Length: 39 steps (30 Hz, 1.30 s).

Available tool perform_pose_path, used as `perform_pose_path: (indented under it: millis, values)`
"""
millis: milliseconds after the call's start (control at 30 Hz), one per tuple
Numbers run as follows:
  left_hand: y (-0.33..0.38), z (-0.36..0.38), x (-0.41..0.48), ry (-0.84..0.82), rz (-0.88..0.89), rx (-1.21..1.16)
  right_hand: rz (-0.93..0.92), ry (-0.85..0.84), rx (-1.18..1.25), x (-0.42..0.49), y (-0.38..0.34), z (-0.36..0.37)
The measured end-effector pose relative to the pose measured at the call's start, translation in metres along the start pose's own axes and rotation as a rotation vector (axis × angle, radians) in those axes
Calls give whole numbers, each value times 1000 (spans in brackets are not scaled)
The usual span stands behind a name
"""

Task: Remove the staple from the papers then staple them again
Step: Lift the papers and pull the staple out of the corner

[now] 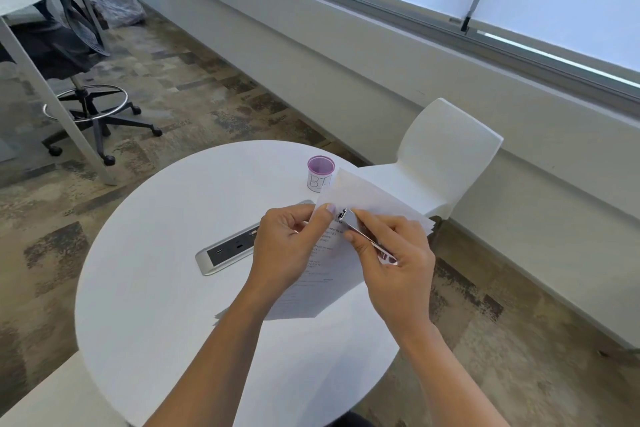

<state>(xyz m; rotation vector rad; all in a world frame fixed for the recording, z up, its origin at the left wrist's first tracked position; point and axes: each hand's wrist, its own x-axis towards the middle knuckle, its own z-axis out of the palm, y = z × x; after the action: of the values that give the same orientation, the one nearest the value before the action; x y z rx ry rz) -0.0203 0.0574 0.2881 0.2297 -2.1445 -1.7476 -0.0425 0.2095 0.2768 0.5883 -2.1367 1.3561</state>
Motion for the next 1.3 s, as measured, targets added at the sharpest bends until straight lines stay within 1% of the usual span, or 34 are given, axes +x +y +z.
perform_pose_path:
  millis: [133,267,433,567,700,800,833,900,1067,1200,1300]
  values:
    - [2,1,-1,-4,-7,-21,-72,13,-42,2,1,0]
    - [2,0,-2,-39,-8,-54,-188,36,-115,4,3,-1]
    - [-3,1,-1,-57,-48,-88,-407,47,-231,6,13,-7]
    - [-9,8,-2,-13,-66,-61,-551,55,-322,7,19,-10]
    - [-14,14,-5,35,-77,12,-660,62,-319,9,24,-16]
    - [-18,12,0,120,-138,22,-763,61,-332,3,24,-17]
    - [-18,10,2,125,-144,26,-770,63,-334,1,23,-16]
    - [-17,9,3,95,-132,53,-694,91,-294,1,25,-15]
    - [-16,8,-1,40,-122,37,-235,153,-146,12,28,-20]
    - [-13,6,-1,-27,-85,-40,136,-6,65,18,18,-25]
    - [-12,4,0,-71,-3,-7,296,-138,109,27,17,-29]
